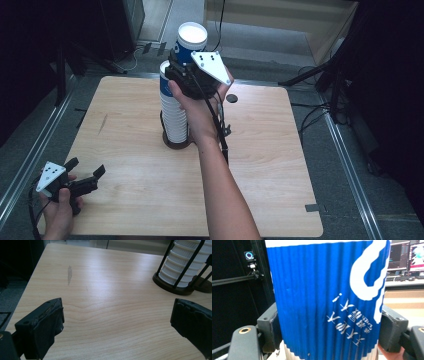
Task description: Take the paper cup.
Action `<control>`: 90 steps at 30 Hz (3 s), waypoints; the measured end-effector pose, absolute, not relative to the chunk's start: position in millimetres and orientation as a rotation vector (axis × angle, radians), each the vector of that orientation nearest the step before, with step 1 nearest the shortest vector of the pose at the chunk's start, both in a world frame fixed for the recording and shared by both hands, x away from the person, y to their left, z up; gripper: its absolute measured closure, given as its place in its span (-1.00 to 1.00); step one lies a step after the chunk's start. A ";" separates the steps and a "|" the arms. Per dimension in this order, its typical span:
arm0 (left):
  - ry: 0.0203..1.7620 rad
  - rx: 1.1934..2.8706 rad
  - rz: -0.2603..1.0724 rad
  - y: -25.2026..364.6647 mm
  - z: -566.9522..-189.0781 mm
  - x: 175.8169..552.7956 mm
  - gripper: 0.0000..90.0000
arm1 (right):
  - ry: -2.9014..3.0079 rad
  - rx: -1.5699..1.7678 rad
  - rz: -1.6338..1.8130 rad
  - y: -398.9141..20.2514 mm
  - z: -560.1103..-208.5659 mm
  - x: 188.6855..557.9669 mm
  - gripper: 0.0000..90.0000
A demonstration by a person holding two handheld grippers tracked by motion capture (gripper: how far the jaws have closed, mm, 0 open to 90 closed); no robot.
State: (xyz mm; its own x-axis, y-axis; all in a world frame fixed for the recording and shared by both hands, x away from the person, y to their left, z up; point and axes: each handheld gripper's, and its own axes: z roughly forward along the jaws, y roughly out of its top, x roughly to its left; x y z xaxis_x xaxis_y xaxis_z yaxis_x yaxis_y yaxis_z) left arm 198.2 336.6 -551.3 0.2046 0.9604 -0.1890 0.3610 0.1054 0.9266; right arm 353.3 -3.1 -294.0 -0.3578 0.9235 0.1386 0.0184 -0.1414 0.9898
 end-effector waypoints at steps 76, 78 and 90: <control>1.303 1.451 0.645 345.2 -551.2 201.5 -1.00 | 1.438 1.233 1.349 -168.1 -454.9 244.2 -0.52; 1.309 1.455 0.630 345.2 -549.4 202.5 -1.00 | 1.445 1.224 1.350 -170.2 -457.8 242.3 -0.53; 1.188 1.490 0.578 310.0 -520.0 215.2 -1.00 | 1.530 1.206 1.293 -152.9 -476.7 233.1 -0.54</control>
